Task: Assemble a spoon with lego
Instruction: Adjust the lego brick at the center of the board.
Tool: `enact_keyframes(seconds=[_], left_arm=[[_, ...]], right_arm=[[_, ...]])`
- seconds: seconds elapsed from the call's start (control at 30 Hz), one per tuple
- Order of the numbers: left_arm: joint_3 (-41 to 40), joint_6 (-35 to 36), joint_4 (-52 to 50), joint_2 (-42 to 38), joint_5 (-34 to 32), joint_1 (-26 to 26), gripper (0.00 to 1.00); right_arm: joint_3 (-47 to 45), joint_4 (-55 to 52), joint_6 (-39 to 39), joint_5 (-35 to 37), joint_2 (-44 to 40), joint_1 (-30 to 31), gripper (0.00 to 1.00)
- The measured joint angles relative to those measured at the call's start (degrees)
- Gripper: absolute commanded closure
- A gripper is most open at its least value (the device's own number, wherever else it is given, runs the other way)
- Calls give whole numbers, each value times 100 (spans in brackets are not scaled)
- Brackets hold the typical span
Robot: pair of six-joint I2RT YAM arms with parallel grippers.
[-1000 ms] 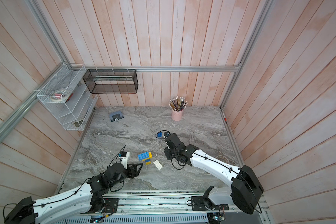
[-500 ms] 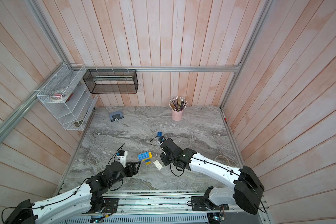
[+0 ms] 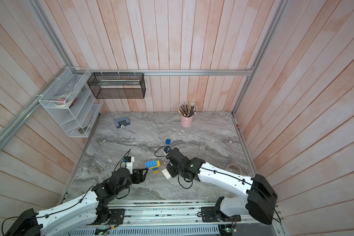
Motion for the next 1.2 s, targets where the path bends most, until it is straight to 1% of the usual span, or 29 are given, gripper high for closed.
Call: enact_keyframes(seconds=[0.27, 0.63, 0.87, 1.03, 1.2], left_arm=[[63, 94, 42, 98, 52, 125, 21], [306, 264, 223, 505, 186, 201, 21], [313, 352, 240, 503, 267, 304, 21], [313, 389, 232, 476, 306, 337, 21], [313, 385, 116, 129, 393, 337, 18]], right_arm=[[37, -15, -151, -28, 15, 173, 81], [177, 7, -662, -402, 116, 378, 81], [313, 31, -1047, -737, 190, 387, 82], [527, 22, -1283, -927, 463, 389, 82], [844, -109, -1508, -997, 857, 389, 83]])
